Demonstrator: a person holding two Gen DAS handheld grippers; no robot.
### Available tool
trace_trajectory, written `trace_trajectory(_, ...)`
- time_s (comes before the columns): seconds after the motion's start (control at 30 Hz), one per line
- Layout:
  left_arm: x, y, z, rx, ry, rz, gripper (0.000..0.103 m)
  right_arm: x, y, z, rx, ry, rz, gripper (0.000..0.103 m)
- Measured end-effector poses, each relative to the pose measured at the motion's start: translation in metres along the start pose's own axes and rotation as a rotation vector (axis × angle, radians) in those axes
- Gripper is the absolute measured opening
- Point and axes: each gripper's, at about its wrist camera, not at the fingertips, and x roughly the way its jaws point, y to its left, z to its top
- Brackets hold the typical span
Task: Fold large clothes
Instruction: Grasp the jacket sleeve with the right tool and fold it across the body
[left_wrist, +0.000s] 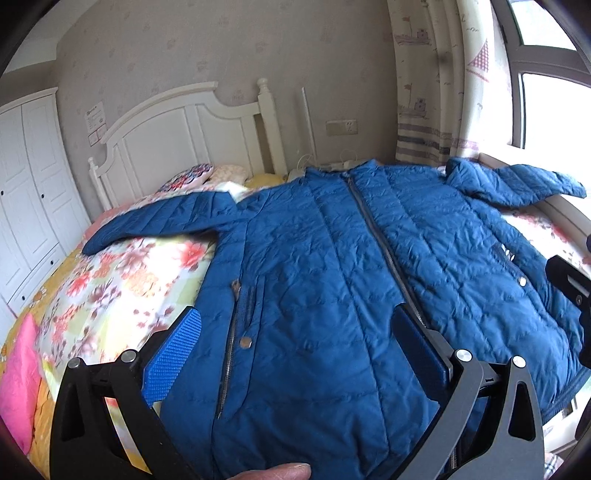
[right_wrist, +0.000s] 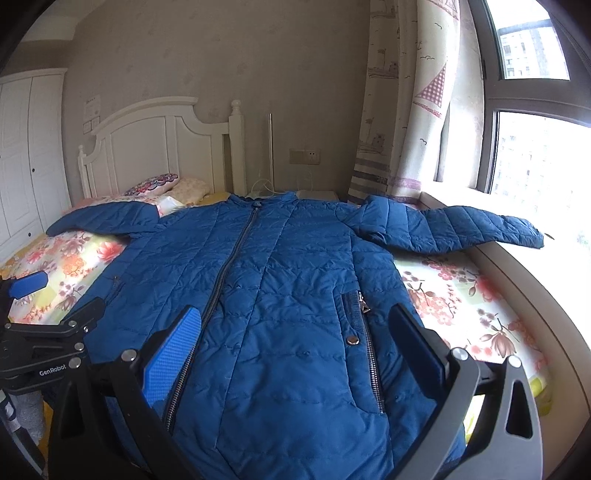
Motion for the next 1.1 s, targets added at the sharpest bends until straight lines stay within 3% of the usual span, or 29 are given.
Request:
trace_trajectory(0.07,0.018,0.001,0.016,-0.001,-0.018,-0.015,0.099,0.014,-0.023,0.010,0.057,0.031,-0.021,0.101)
trace_trajectory(0.13,0.054,0.002,0.039,0.009,0.002,0.022,0.099,0.030,-0.053,0.021,0.111,0.050,-0.086,0.101)
trace_trajectory(0.23,0.118,0.008,0.069,0.012,0.100,0.027,0.099,0.058,-0.111,0.043,0.200,0.067,-0.180,0.101)
trace_trajectory(0.43,0.226,0.017,0.091,0.018,0.268,0.091,0.099,0.151,-0.230,0.075,0.407,0.195,-0.285,0.101)
trace_trajectory(0.57,0.264,0.024,0.075,0.003,0.340,0.062,0.099,0.213,-0.276,0.083,0.496,0.256,-0.311,0.101)
trace_trajectory(0.77,0.277,0.053,0.068,-0.174,0.383,-0.065,0.099,0.264,-0.316,0.083,0.643,0.274,-0.369,0.097)
trace_trajectory(0.8,0.279,0.052,0.067,-0.169,0.384,-0.061,0.099,0.265,-0.318,0.083,0.668,0.265,-0.380,0.088)
trace_trajectory(0.83,0.280,0.051,0.068,-0.164,0.385,-0.053,0.099,0.264,-0.319,0.084,0.686,0.240,-0.369,0.062)
trace_trajectory(0.87,0.279,0.049,0.068,-0.165,0.387,-0.051,0.099,0.261,-0.317,0.087,0.691,0.192,-0.330,0.045)
trace_trajectory(0.9,0.280,0.050,0.068,-0.165,0.389,-0.053,0.099,0.257,-0.310,0.091,0.672,0.164,-0.332,0.029)
trace_trajectory(0.93,0.280,0.048,0.069,-0.164,0.388,-0.055,0.099,0.253,-0.299,0.098,0.631,0.133,-0.328,0.021)
trace_trajectory(1.0,0.280,0.050,0.068,-0.164,0.386,-0.063,0.099,0.244,-0.265,0.116,0.507,0.064,-0.273,0.015)
trace_trajectory(1.1,0.279,0.050,0.068,-0.165,0.383,-0.063,0.099,0.234,-0.199,0.145,0.341,0.020,-0.149,0.013)
